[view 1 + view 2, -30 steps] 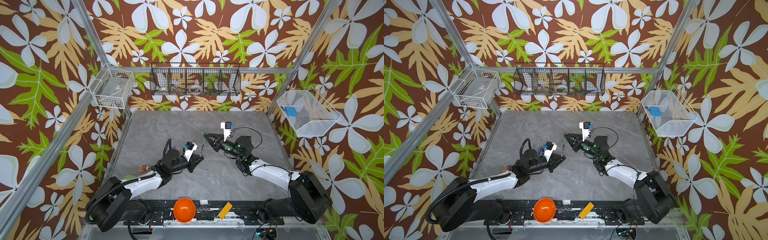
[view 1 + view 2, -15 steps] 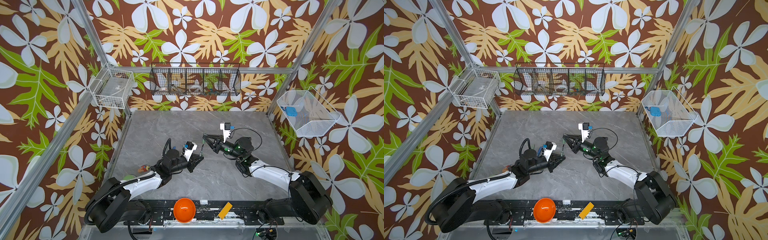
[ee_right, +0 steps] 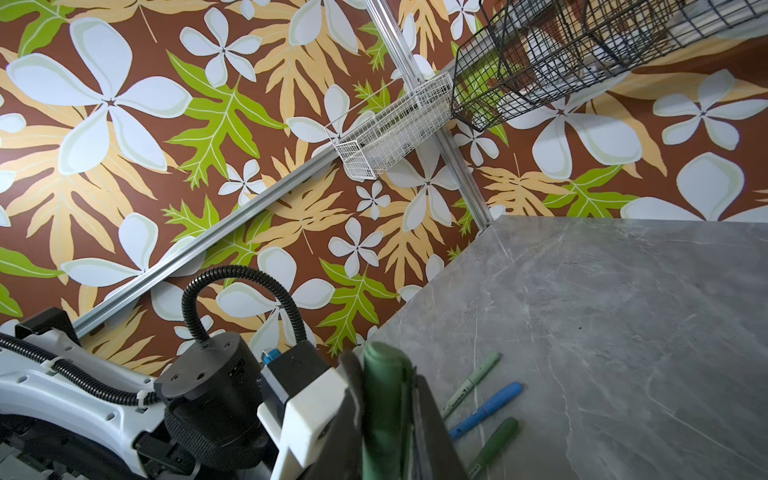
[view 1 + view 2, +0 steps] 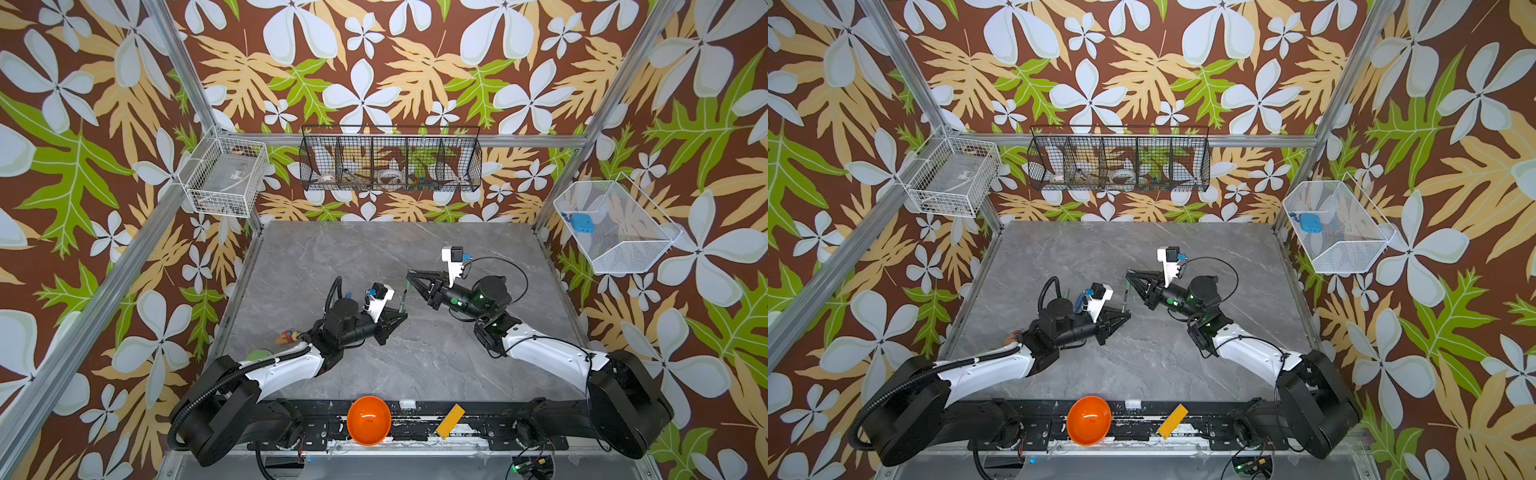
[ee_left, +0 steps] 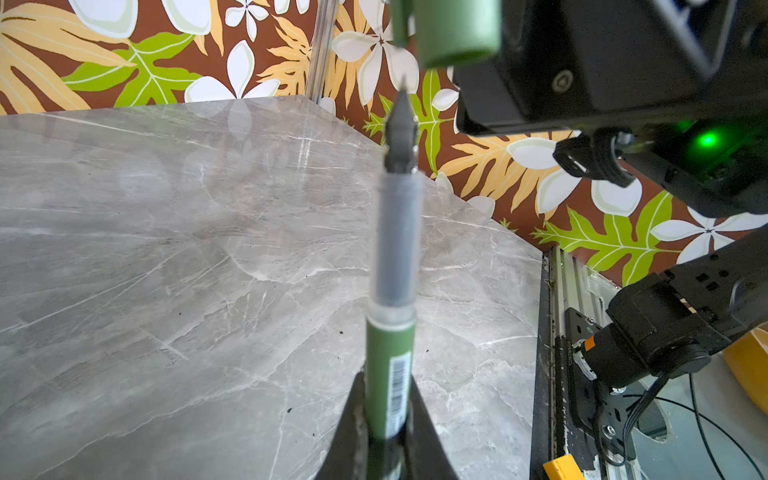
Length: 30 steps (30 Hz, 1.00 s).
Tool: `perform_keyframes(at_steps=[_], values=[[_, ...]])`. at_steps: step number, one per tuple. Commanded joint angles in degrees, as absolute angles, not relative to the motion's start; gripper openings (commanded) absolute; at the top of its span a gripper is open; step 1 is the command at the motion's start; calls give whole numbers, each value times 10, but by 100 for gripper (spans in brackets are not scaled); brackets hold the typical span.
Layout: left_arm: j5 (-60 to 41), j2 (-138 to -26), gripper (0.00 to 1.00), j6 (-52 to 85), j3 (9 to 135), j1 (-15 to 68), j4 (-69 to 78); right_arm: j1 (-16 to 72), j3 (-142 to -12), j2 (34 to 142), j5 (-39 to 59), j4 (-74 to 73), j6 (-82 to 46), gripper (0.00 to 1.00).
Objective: Insert the pens into the pen caps
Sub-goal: 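Lower the green cap onto the silver pen nib with the right gripper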
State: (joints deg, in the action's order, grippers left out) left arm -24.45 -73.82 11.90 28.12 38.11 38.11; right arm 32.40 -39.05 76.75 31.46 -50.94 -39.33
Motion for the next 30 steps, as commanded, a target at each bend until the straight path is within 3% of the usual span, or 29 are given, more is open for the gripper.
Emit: perform_keyframes(at_steps=[1,30], values=[[-249,-734,0,116,286,381,395,324,-390,768,312,-513,-386,18],[-260,-737,0,123,290,383,399,334,-398,783,307,-558,-398,18]])
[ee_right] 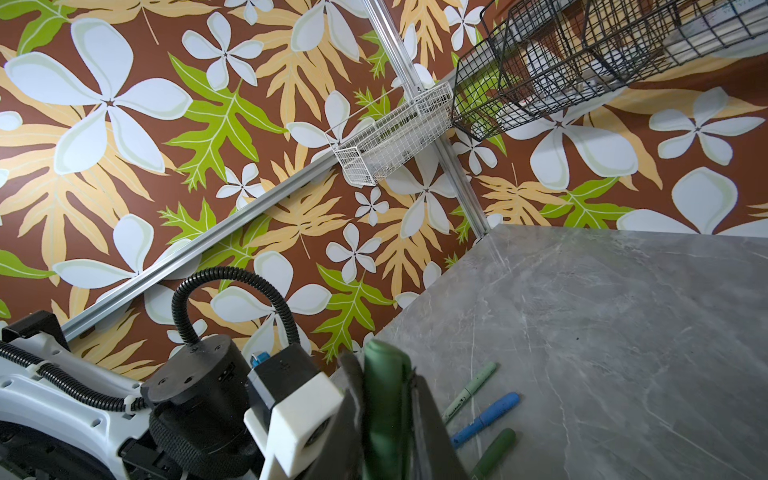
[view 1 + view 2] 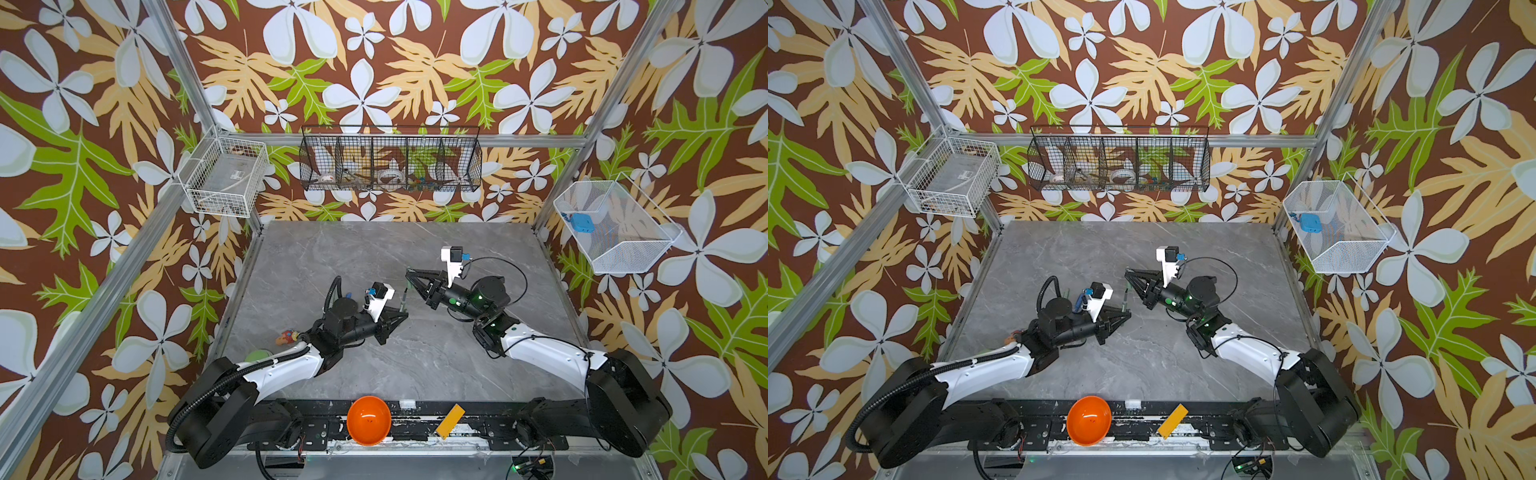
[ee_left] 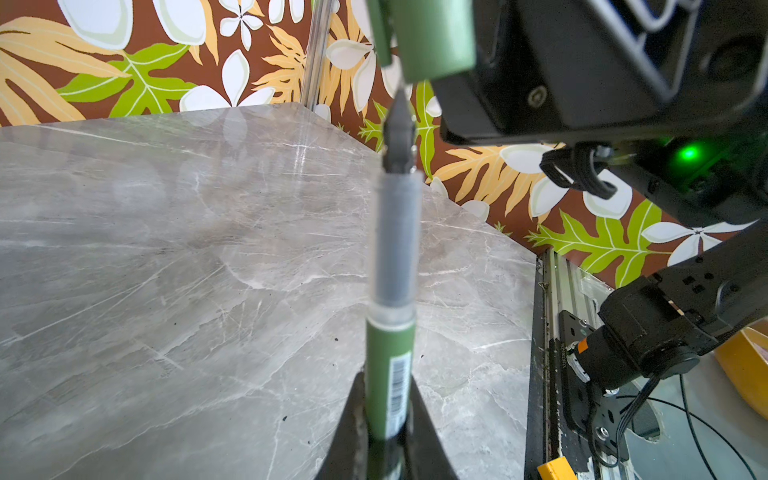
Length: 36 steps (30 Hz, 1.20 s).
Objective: Insert the pens into the pen caps
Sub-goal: 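Lower the green cap onto the silver pen nib with the right gripper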
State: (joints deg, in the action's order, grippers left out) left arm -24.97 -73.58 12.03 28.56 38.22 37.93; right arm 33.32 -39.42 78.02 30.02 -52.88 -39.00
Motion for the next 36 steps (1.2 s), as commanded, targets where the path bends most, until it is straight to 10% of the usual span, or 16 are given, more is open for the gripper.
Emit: perform_keyframes(at_steps=[1,36], values=[[-260,-738,0,124,291,383,399,334,-398,785,307,-560,-398,18],[-260,-747,0,151,306,383,419,345,-355,776,316,-619,-416,16]])
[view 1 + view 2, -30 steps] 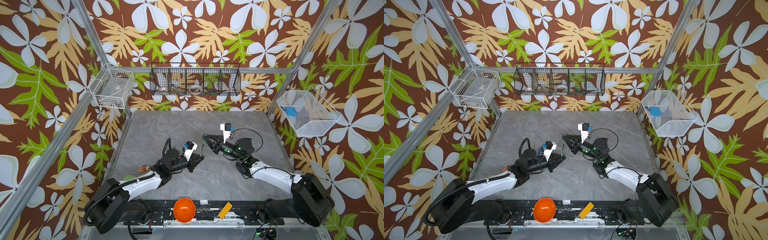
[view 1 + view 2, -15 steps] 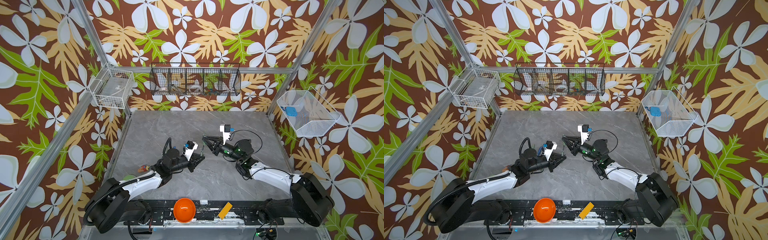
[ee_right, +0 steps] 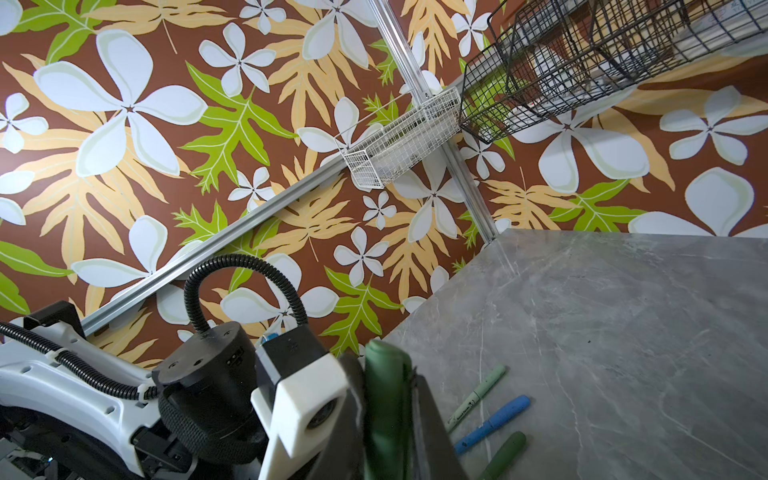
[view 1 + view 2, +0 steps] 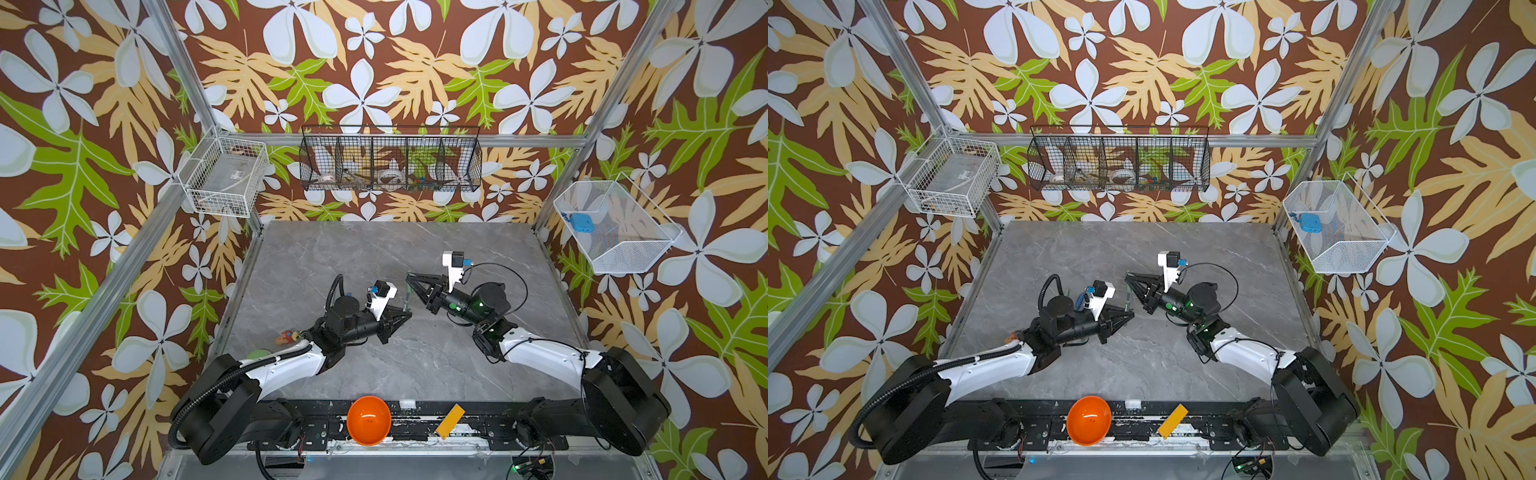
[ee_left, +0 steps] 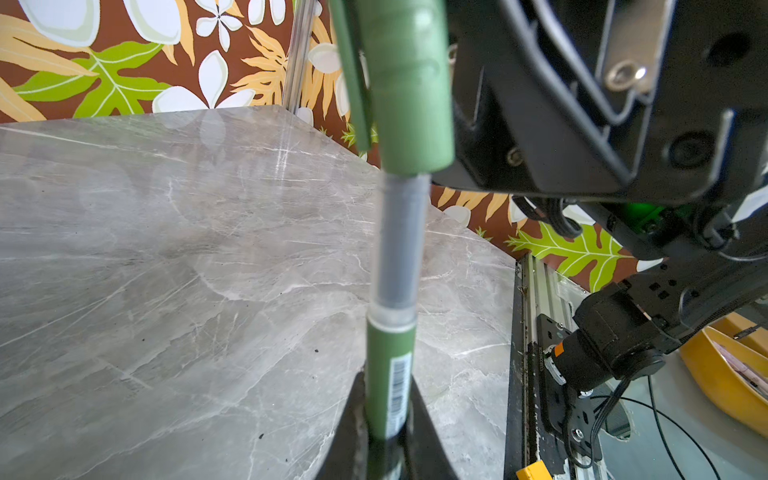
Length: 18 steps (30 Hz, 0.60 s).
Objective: Insert the pens into the pen caps
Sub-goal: 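Lower the green cap onto the silver pen nib with the right gripper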
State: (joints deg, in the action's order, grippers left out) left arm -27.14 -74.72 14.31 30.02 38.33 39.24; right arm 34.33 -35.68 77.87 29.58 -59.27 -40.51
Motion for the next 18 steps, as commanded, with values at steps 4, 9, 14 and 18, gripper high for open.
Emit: perform_keyframes(at_steps=[4,9,14,18], values=[[-252,-740,0,149,308,383,416,346,-349,777,319,-624,-418,16],[-244,-730,0,144,314,383,409,346,-345,765,312,-600,-400,15],[-240,-728,0,137,324,383,402,347,-344,747,300,-565,-375,15],[-240,-732,0,131,332,383,394,348,-351,734,294,-534,-350,14]])
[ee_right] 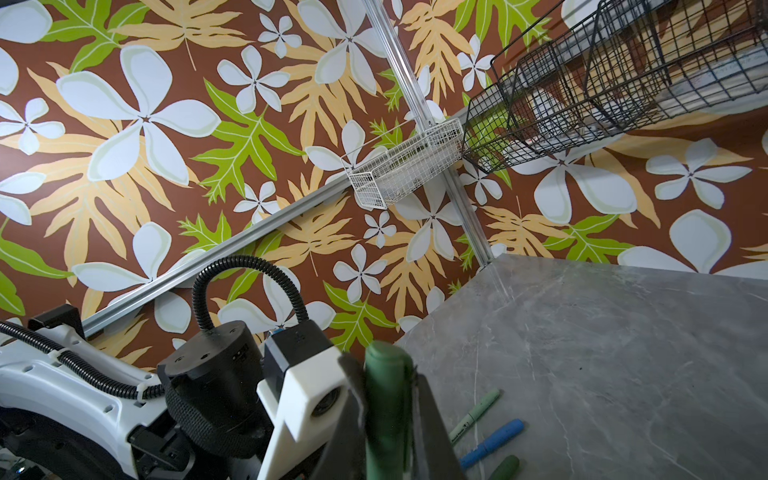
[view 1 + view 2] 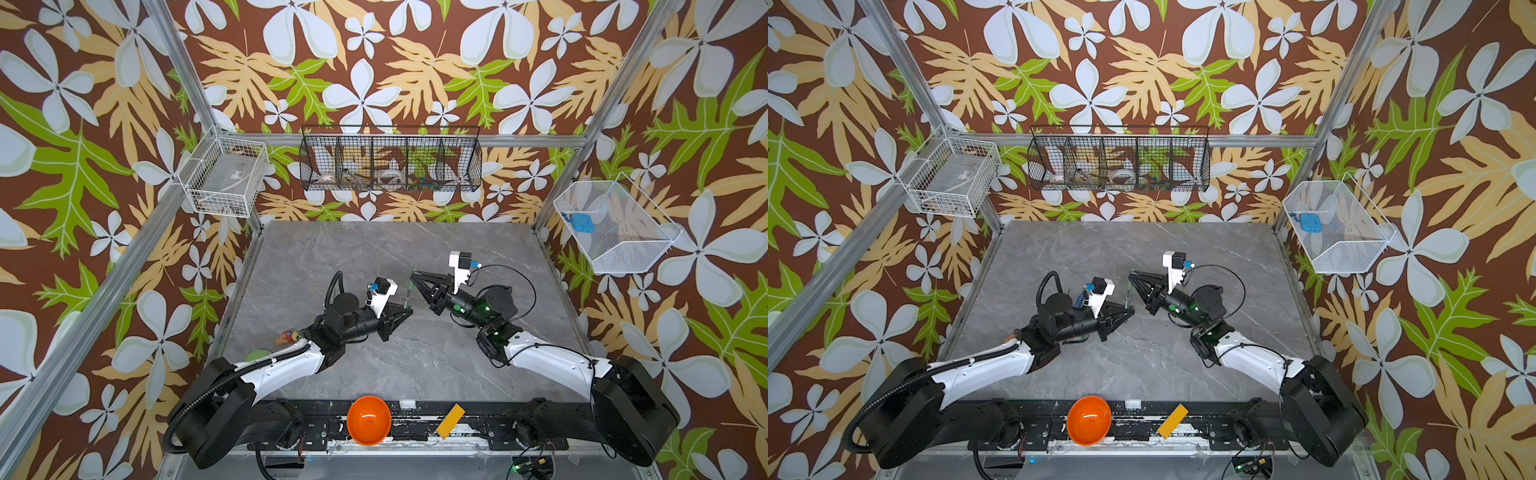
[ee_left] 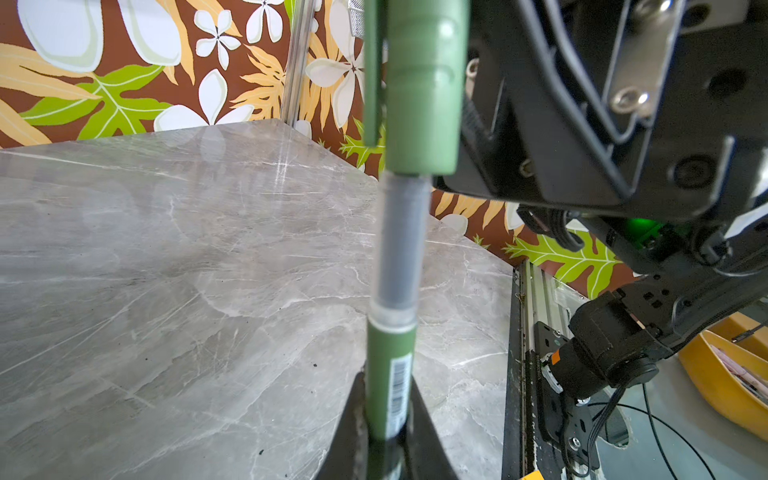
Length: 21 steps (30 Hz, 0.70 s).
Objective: Insert the pens into the pen caps
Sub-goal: 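Lower the green cap onto the silver pen nib with the right gripper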
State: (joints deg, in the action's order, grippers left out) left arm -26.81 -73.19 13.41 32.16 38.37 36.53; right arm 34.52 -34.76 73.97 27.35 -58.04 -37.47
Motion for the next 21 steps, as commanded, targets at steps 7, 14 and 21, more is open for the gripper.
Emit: perform_keyframes(at_steps=[7,14,21], values=[[-237,-734,0,118,343,383,375,356,-363,706,289,-472,-298,14],[-230,-736,0,102,353,383,354,361,-375,687,262,-419,-261,14],[-222,-731,0,95,352,383,354,362,-375,678,258,-408,-255,17]])
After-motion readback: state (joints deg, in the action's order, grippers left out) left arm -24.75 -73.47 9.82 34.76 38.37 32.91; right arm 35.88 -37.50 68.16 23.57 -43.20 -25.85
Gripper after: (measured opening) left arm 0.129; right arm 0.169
